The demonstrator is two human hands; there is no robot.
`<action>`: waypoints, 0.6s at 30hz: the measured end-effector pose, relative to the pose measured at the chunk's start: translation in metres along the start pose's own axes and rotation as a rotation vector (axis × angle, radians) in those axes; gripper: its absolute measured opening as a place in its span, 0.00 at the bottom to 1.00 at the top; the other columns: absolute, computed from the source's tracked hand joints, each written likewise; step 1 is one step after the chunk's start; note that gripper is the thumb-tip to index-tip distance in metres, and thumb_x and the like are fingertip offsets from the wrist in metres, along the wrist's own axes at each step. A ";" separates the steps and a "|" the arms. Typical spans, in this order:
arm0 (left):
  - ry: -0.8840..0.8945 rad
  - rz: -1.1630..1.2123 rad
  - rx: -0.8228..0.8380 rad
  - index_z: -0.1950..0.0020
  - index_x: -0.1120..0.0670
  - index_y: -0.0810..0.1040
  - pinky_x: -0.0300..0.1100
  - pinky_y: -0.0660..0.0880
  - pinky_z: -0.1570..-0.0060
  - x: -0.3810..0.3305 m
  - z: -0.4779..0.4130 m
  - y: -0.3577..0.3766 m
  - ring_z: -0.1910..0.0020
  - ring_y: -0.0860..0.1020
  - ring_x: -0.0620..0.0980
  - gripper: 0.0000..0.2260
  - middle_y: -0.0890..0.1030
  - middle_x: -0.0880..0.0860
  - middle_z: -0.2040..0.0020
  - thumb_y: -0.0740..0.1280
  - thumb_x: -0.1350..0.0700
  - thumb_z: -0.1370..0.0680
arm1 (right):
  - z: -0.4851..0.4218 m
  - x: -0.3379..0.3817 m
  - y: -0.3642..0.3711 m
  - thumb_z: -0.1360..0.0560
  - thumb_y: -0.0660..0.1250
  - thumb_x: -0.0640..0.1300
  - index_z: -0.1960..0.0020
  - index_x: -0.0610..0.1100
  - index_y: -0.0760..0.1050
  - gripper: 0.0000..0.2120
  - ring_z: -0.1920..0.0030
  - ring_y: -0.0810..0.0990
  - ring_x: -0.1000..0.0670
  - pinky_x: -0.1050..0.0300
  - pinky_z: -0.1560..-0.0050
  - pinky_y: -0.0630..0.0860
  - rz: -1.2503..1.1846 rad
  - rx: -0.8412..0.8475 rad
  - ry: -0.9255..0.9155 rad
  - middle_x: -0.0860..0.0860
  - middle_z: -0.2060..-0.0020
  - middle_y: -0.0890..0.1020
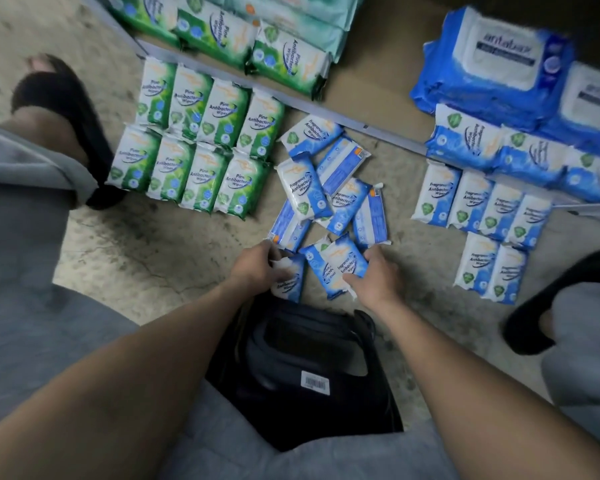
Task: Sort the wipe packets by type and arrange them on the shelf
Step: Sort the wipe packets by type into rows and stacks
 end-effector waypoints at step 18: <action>0.039 1.012 0.024 0.42 0.53 0.76 0.50 0.80 0.48 -0.102 0.078 -0.070 0.46 0.81 0.55 0.16 0.84 0.54 0.43 0.77 0.57 0.27 | 0.072 0.016 -0.085 0.27 0.76 0.42 0.49 0.45 0.78 0.10 0.56 0.85 0.51 0.60 0.63 0.79 -0.954 -0.093 0.041 0.49 0.53 0.86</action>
Point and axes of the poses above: each hand's wrist, its own z-axis away from the middle knuckle, its own y-axis out of the palm, x = y × z, the point moved 7 cm from there along -z, towards the middle knuckle
